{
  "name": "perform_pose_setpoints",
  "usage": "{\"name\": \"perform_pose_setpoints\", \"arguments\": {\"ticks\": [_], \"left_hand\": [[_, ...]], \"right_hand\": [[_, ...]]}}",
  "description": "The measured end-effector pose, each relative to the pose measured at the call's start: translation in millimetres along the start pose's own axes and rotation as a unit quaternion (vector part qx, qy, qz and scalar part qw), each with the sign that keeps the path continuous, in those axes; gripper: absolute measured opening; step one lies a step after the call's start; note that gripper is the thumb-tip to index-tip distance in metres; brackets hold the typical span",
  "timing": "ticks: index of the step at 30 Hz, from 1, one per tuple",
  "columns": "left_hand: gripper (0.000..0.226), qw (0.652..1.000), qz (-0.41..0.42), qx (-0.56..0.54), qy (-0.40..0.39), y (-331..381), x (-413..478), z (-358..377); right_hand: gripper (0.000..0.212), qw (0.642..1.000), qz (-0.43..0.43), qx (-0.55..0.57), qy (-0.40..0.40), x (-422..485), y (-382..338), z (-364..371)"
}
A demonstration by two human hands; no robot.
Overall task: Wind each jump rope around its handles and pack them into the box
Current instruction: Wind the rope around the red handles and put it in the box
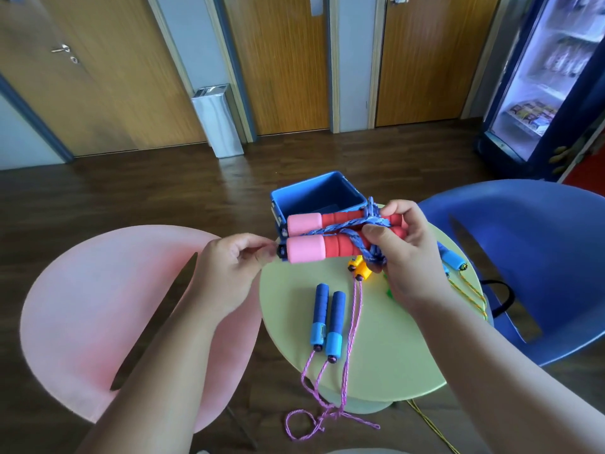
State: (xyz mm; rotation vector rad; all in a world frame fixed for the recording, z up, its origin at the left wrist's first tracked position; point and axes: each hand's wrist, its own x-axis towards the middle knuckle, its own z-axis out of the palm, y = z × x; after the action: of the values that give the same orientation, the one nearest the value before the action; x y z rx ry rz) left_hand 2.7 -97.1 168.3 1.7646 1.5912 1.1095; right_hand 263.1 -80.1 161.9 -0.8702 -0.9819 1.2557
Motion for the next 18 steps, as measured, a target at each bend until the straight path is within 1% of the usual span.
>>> {"name": "perform_pose_setpoints", "arguments": {"ticks": [2, 5, 7, 10, 13, 15, 18], "left_hand": [[0.021, 1.0, 0.01, -0.008, 0.009, 0, -1, 5], [0.013, 1.0, 0.022, 0.003, 0.011, 2, -4, 23], [0.01, 0.999, 0.033, 0.018, 0.012, -2, -6, 38], [0.013, 0.998, 0.045, 0.039, 0.005, -6, -10, 65], [0.024, 0.997, 0.049, 0.054, -0.04, 5, -18, 94], [0.024, 0.995, 0.034, 0.064, -0.075, 15, -21, 106], [0.022, 0.994, 0.006, 0.05, -0.093, 12, -14, 110]], "right_hand": [[0.021, 0.999, 0.022, 0.024, 0.012, 6, -3, 9], [0.022, 0.996, 0.058, 0.06, 0.039, 21, -7, 23], [0.025, 0.996, 0.062, 0.033, 0.052, 30, -8, 32], [0.025, 0.998, 0.037, -0.021, 0.05, 37, -6, 44], [0.025, 0.998, 0.023, -0.033, 0.042, 34, 5, 57], [0.024, 0.999, 0.021, -0.026, 0.034, 32, 13, 62], [0.023, 0.999, 0.016, -0.044, 0.016, 31, 15, 56]]}}
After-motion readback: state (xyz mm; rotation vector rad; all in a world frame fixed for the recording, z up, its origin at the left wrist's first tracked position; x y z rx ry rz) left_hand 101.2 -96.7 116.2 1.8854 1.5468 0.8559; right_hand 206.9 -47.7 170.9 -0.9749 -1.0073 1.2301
